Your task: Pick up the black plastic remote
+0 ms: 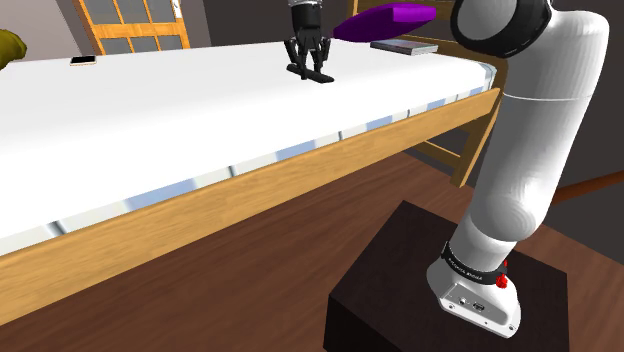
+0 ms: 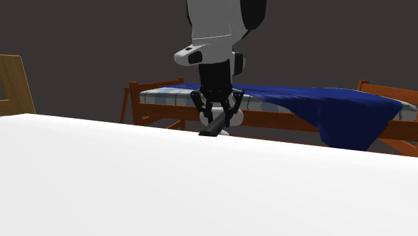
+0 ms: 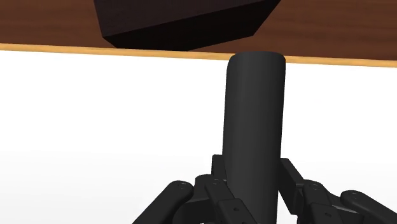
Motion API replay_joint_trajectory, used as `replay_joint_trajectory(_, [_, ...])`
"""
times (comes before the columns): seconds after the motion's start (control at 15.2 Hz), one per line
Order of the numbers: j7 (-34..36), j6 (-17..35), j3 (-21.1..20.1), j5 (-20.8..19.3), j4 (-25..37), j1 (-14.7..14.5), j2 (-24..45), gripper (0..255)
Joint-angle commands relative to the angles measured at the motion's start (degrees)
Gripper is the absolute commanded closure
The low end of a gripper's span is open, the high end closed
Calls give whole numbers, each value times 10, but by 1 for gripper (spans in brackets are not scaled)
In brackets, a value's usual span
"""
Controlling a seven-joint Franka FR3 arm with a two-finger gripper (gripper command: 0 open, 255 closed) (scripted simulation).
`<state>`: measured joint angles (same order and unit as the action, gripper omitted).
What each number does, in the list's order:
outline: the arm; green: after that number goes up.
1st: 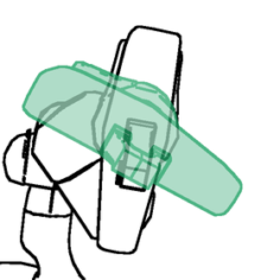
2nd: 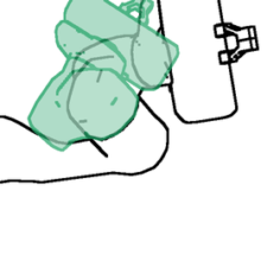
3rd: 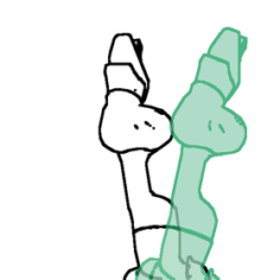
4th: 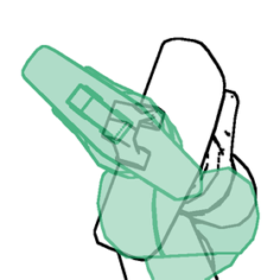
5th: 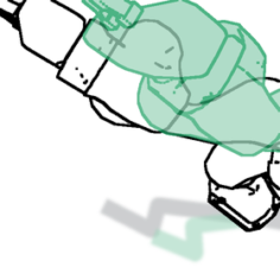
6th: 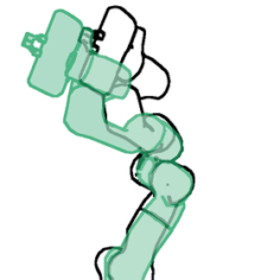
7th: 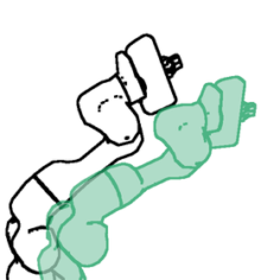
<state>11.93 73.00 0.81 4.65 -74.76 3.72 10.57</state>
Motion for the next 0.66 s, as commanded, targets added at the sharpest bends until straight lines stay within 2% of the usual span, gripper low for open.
replay_joint_trajectory(0.0, [1, -21, 0, 1, 29, 0, 8, 255])
replay_joint_trajectory(0.46, [7, -95, 0, 3, 143, 2, 47, 255])
replay_joint_trajectory(0.59, [7, -97, 0, 3, 145, 2, 48, 255])
